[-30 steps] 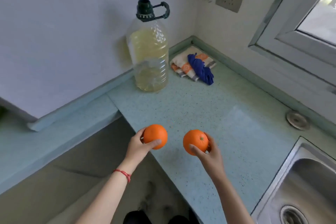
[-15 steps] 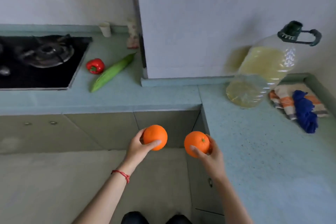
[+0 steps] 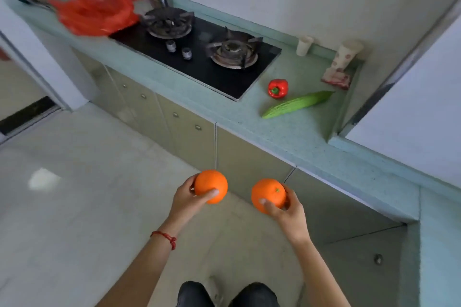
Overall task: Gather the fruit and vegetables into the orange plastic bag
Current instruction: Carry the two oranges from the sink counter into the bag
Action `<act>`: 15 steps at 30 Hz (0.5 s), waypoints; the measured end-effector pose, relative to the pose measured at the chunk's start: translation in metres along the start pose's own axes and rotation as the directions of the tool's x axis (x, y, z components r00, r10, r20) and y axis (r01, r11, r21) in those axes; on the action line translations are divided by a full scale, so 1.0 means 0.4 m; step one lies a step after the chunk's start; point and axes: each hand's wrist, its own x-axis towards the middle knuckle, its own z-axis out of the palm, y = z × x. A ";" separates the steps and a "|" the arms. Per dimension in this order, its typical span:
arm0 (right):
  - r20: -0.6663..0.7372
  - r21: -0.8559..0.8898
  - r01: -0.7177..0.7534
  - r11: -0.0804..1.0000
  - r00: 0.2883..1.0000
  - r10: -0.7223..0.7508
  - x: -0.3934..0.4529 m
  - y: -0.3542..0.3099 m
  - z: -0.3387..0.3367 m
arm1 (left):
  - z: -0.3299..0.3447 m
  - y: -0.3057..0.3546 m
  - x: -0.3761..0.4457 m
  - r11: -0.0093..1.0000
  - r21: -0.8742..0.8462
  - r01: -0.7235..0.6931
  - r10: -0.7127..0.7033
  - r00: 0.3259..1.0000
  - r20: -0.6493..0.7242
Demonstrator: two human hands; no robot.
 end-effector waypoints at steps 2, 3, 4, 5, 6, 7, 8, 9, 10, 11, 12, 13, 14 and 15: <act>0.082 -0.032 0.016 0.999 0.997 -0.013 0.022 -0.036 0.072 | -0.070 -0.015 -0.005 0.999 -0.030 0.021 -0.023 0.996 -0.087; 0.125 -0.046 0.023 0.999 0.992 -0.017 0.033 -0.051 0.108 | -0.102 -0.023 -0.009 0.999 -0.043 0.034 -0.039 0.990 -0.137; 0.170 -0.064 0.036 0.997 0.985 -0.024 0.043 -0.063 0.143 | -0.134 -0.031 -0.012 0.997 -0.058 0.046 -0.056 0.981 -0.184; 0.213 -0.089 0.055 0.995 0.976 -0.035 0.054 -0.074 0.179 | -0.165 -0.039 -0.017 0.995 -0.076 0.058 -0.073 0.971 -0.227; 0.256 -0.117 0.075 0.990 0.966 -0.043 0.064 -0.084 0.215 | -0.194 -0.047 -0.024 0.993 -0.094 0.066 -0.089 0.960 -0.266; 0.297 -0.138 0.097 0.986 0.953 -0.053 0.073 -0.095 0.250 | -0.222 -0.056 -0.033 0.990 -0.115 0.076 -0.108 0.946 -0.305; 0.338 -0.150 0.122 0.981 0.939 -0.065 0.081 -0.107 0.283 | -0.247 -0.065 -0.041 0.987 -0.137 0.083 -0.126 0.930 -0.345; 0.376 -0.154 0.146 0.977 0.923 -0.079 0.088 -0.121 0.316 | -0.270 -0.074 -0.051 0.983 -0.158 0.089 -0.145 0.912 -0.384; 0.410 -0.155 0.169 0.973 0.907 -0.092 0.094 -0.135 0.348 | -0.290 -0.084 -0.060 0.980 -0.177 0.095 -0.163 0.892 -0.421; 0.446 -0.151 0.186 0.971 0.889 -0.101 0.100 -0.149 0.379 | -0.309 -0.095 -0.067 0.975 -0.197 0.103 -0.184 0.870 -0.457; 0.485 -0.148 0.202 0.968 0.868 -0.106 0.106 -0.161 0.408 | -0.327 -0.105 -0.074 0.970 -0.218 0.108 -0.205 0.846 -0.492; 0.525 -0.147 0.218 0.965 0.844 -0.111 0.114 -0.170 0.438 | -0.343 -0.114 -0.080 0.965 -0.240 0.109 -0.224 0.821 -0.525; 0.562 -0.150 0.236 0.960 0.820 -0.114 0.122 -0.177 0.466 | -0.358 -0.121 -0.086 0.960 -0.259 0.106 -0.237 0.797 -0.555; 0.596 -0.153 0.252 0.956 0.795 -0.114 0.131 -0.181 0.492 | -0.371 -0.126 -0.091 0.956 -0.277 0.102 -0.251 0.773 -0.582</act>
